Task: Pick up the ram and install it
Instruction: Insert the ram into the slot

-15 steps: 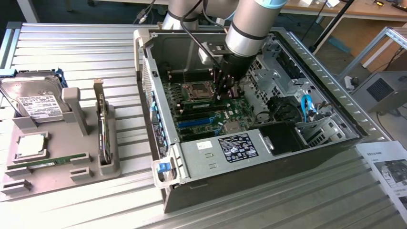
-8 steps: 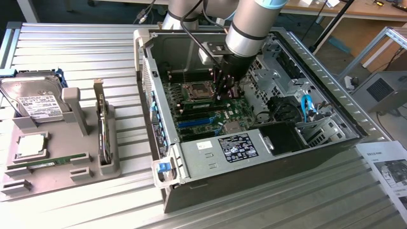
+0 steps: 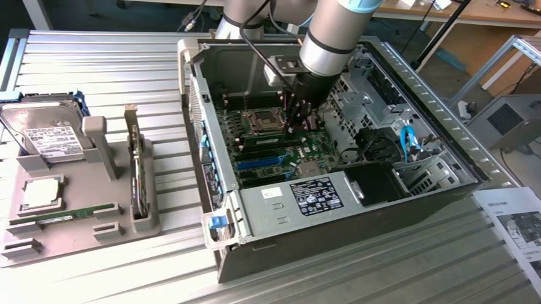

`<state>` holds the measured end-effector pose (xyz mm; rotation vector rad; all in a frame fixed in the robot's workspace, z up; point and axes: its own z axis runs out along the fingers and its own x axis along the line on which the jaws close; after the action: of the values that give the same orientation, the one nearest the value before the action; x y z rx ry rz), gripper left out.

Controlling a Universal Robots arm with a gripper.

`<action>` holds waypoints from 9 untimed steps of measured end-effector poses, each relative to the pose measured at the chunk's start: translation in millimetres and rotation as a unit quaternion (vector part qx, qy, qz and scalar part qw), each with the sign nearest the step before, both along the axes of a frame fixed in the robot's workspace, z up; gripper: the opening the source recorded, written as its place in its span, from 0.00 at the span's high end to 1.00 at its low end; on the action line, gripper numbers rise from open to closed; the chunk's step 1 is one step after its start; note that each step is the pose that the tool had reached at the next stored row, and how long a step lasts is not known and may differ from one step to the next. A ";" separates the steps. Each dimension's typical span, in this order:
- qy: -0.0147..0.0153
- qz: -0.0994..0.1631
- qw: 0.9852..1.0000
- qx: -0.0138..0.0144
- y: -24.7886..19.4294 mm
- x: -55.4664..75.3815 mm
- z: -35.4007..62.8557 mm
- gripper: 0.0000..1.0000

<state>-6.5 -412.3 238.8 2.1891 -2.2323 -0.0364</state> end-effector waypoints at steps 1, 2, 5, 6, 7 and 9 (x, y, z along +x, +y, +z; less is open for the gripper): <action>0.000 0.000 1.000 0.000 0.0 0.0 -0.3 0.88; 0.000 0.000 1.000 0.000 0.0 0.0 -0.5 0.88; 0.000 0.000 1.000 0.000 0.0 0.0 -0.9 0.88; 0.000 0.000 1.000 0.000 0.0 0.0 -1.1 0.88; 0.000 0.000 1.000 0.000 0.0 0.0 -1.2 0.88; 0.000 0.000 1.000 0.000 0.0 0.0 -1.2 0.88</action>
<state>-6.5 -412.3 237.7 2.1894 -2.2323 -0.0363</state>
